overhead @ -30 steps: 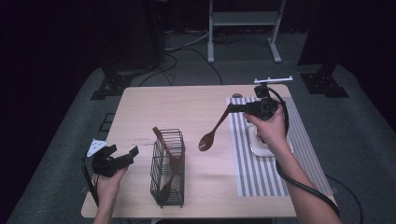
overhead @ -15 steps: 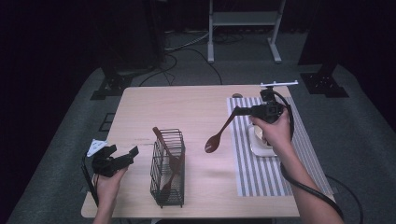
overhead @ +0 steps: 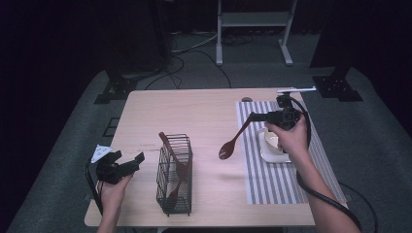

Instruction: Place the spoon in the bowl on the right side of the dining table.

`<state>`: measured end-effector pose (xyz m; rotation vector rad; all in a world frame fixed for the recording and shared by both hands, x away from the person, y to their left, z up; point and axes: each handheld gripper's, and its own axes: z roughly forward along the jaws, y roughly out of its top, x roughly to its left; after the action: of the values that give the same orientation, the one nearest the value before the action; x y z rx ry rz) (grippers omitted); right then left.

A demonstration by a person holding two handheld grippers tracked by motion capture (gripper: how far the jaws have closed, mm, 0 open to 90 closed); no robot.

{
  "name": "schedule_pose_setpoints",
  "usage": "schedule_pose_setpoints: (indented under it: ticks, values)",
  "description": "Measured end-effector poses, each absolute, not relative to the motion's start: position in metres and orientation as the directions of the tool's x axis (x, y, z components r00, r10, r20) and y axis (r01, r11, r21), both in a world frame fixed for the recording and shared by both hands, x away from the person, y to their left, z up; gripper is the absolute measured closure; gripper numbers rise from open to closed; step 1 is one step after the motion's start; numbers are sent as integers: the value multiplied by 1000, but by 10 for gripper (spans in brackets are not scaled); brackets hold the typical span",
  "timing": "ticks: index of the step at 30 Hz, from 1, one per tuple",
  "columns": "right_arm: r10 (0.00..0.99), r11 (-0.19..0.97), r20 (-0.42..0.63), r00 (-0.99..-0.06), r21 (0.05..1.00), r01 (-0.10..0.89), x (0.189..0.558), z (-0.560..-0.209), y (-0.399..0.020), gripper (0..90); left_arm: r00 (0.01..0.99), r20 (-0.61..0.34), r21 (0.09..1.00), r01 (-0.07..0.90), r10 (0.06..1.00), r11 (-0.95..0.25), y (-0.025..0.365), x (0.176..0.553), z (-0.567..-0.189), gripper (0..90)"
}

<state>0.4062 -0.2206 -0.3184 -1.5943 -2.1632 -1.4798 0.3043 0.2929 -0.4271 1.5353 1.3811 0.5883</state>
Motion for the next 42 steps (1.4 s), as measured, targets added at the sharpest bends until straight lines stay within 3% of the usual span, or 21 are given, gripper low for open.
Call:
schedule_pose_setpoints:
  ticks: [42]
  values:
    - [738,-52,544,-399,636,770,401,-321,-253,837,245,-232,871,482,941,89,293,305,-428,20]
